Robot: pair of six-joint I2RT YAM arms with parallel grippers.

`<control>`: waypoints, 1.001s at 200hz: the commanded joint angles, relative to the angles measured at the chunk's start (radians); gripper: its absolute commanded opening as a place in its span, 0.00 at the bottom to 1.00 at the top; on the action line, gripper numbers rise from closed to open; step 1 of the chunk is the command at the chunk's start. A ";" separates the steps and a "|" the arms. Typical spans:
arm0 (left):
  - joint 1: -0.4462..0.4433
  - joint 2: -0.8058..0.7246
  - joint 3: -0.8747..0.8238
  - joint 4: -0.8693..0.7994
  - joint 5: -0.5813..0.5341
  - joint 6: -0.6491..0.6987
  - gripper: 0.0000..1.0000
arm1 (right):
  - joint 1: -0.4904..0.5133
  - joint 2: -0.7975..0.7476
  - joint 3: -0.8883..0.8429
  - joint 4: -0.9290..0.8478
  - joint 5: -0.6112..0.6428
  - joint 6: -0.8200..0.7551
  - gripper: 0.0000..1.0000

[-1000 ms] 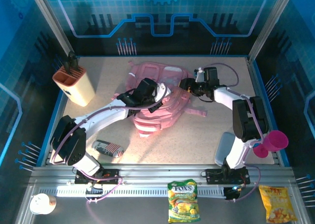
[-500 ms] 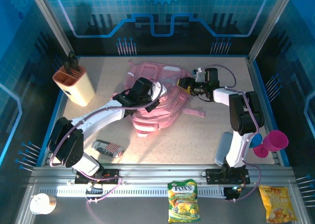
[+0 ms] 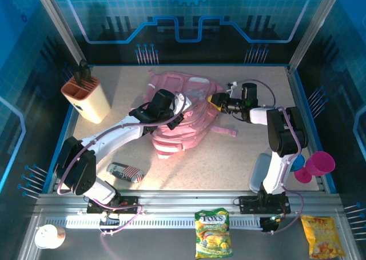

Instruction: Pack books, pencil case, and school supplies into a backpack

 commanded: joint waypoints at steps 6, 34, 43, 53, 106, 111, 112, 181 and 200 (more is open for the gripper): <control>0.019 -0.051 0.011 0.038 -0.002 -0.038 0.07 | -0.007 -0.014 -0.032 0.006 -0.038 -0.050 0.53; 0.018 -0.053 0.011 0.033 0.003 -0.037 0.07 | -0.006 -0.022 -0.035 -0.061 -0.014 -0.134 0.56; 0.019 -0.054 0.011 0.034 0.006 -0.039 0.07 | -0.005 -0.017 -0.028 -0.079 -0.004 -0.159 0.57; 0.019 -0.055 0.011 0.036 0.010 -0.040 0.07 | -0.004 -0.003 -0.015 -0.091 -0.003 -0.177 0.59; 0.022 -0.057 0.011 0.035 0.012 -0.045 0.07 | 0.010 0.022 -0.039 0.109 -0.125 -0.065 0.63; 0.023 -0.056 0.011 0.034 0.012 -0.045 0.07 | 0.011 0.018 -0.044 0.118 -0.129 -0.062 0.63; 0.023 -0.056 0.011 0.033 0.011 -0.045 0.07 | 0.011 0.016 -0.045 0.119 -0.130 -0.061 0.63; 0.029 -0.051 0.010 0.032 0.011 -0.045 0.07 | 0.011 -0.047 -0.113 0.098 -0.146 -0.104 0.48; 0.029 -0.051 0.010 0.031 0.018 -0.046 0.07 | 0.011 -0.051 -0.116 0.076 -0.122 -0.119 0.39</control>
